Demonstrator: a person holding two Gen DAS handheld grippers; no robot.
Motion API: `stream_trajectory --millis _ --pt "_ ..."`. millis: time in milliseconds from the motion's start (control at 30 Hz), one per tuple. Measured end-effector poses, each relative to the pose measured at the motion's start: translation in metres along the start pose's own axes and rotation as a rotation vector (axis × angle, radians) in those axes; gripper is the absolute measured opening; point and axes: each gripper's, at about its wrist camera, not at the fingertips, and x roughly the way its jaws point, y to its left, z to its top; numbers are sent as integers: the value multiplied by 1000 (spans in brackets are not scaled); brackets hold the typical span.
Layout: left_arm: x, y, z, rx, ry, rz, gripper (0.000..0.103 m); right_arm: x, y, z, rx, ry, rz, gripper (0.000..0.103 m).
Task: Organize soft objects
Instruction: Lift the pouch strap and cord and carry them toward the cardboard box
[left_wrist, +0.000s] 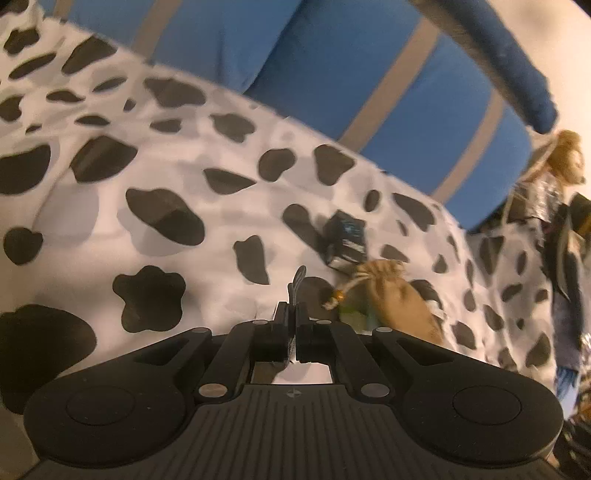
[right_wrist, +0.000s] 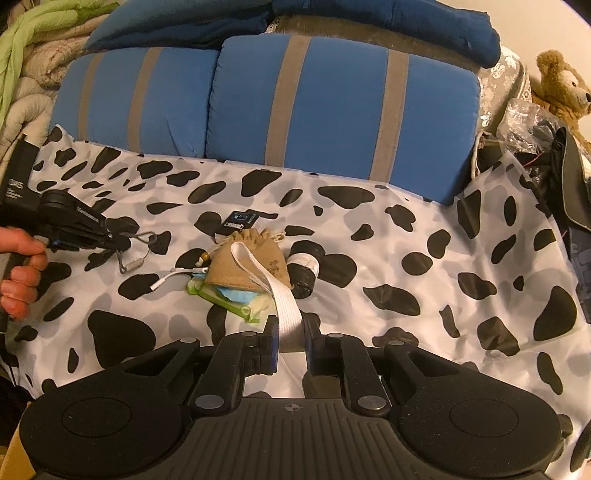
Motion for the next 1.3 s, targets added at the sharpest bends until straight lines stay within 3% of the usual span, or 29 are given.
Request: stream_trajectory --millis 533,867,1300 --pt "-75 -20 -54 193 -21 -84 3 -12 12 -13 59 45 86 16" --pt "-105 -30 -96 267 13 -94 3 -20 30 -40 69 167 167 16" --pt "-137 -38 -148 370 103 -115 3 -50 54 -76 25 248 274 16"
